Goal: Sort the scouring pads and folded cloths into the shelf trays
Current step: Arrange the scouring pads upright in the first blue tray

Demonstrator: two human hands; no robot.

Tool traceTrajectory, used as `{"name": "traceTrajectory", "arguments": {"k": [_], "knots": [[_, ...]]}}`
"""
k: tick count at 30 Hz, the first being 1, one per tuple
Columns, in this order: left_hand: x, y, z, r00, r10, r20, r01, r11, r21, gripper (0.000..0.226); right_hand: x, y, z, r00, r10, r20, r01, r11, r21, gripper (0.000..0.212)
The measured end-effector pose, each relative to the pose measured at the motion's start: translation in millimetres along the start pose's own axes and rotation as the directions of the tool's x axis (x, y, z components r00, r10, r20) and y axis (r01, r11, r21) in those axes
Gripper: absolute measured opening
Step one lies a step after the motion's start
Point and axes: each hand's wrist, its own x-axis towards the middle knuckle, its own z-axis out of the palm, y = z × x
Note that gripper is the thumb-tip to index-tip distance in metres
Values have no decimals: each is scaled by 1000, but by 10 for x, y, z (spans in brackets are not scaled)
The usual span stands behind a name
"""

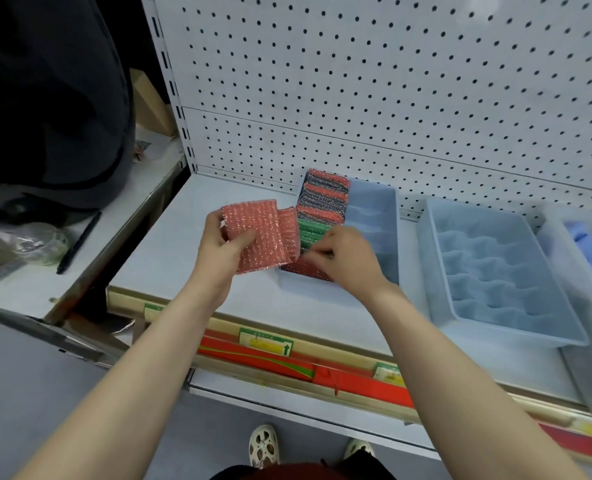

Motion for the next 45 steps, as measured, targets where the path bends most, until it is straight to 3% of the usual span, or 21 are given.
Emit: {"name": "traceTrajectory", "arguments": {"k": [1, 3, 5, 8, 12, 17, 21, 27, 31, 35, 42, 45], "knots": [[-15, 5, 5, 999, 14, 37, -14, 1000, -7, 36, 40, -39, -62, 998, 57, -40, -49, 985, 167, 34], [-35, 22, 41, 994, 25, 110, -22, 999, -31, 34, 98, -134, -180, 986, 167, 26, -159, 862, 482, 19], [-37, 38, 104, 988, 27, 149, -23, 999, -27, 27, 141, -189, -244, 985, 134, 104, -170, 813, 558, 20], [12, 63, 129, 997, 70, 43, -70, 997, -14, 18, 116, -145, -314, 985, 149, 89, -173, 841, 513, 31], [110, 45, -36, 989, 92, -116, -94, 995, -15, 12, -31, 49, -410, 988, 140, 61, -151, 947, 282, 33], [126, -41, -57, 988, 98, -118, -99, 995, -1, 13, -130, 83, -394, 997, 71, 8, -71, 997, -17, 26], [122, -68, 39, 990, 109, -89, -107, 994, 32, 17, -150, -28, -230, 990, -3, 144, 26, 987, -156, 23], [151, -63, 30, 988, 124, -88, -122, 992, 31, 14, -88, -66, -192, 999, -7, 31, 7, 1000, -17, 10], [178, -74, 0, 989, 115, -94, -113, 993, 29, 15, -131, -84, -94, 988, -41, 151, 57, 993, -103, 14], [166, -81, -20, 989, 108, -99, -106, 994, 28, 14, -44, -71, -139, 996, -6, 90, 15, 996, -91, 11], [154, -103, -4, 993, 71, -98, -69, 997, 23, 15, 35, -89, -91, 967, 77, 244, -52, 993, -109, 8], [151, -112, 43, 997, 49, -65, -49, 999, 4, 16, 60, -82, -179, 993, 89, 76, -96, 991, 97, 14]]}}
